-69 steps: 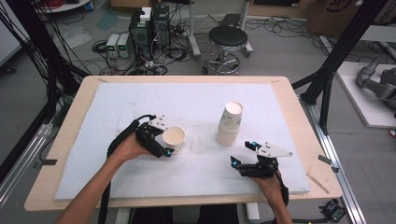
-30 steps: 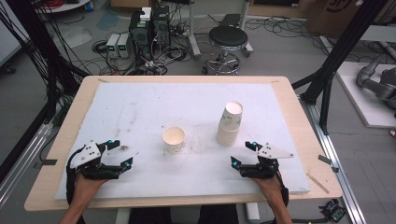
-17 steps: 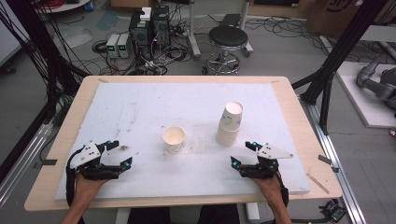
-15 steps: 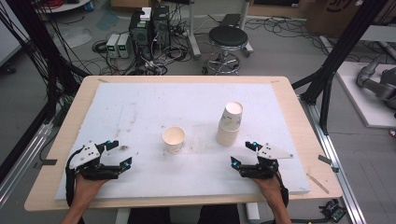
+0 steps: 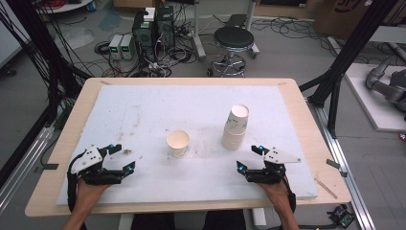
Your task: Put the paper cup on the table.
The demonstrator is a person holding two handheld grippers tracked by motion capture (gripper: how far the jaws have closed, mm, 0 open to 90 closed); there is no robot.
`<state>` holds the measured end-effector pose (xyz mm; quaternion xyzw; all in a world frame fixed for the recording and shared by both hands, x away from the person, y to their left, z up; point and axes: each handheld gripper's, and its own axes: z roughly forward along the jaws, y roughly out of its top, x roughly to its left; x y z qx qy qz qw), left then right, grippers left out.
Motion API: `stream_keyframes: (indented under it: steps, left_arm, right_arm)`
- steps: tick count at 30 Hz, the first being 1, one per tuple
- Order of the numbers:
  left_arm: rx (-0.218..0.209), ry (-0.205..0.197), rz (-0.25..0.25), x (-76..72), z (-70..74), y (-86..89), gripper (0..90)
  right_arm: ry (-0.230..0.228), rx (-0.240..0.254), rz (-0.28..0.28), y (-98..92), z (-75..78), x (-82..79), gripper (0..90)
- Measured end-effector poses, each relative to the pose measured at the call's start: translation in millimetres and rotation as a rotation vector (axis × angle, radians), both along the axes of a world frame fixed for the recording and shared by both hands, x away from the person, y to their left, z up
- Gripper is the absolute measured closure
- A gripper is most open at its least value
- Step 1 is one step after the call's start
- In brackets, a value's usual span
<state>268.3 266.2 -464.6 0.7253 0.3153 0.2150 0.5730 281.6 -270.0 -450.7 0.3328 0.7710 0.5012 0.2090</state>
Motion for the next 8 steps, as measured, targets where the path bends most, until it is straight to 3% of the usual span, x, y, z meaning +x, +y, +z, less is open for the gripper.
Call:
stream_keyframes:
  steps: [8]
  left_arm:
    - [0.0, -0.001, 0.017, -0.6, -0.1, -0.5, 13.8]
  right_arm:
    - [-0.01, -0.006, -0.001, 0.9, -0.1, -1.5, 15.2]
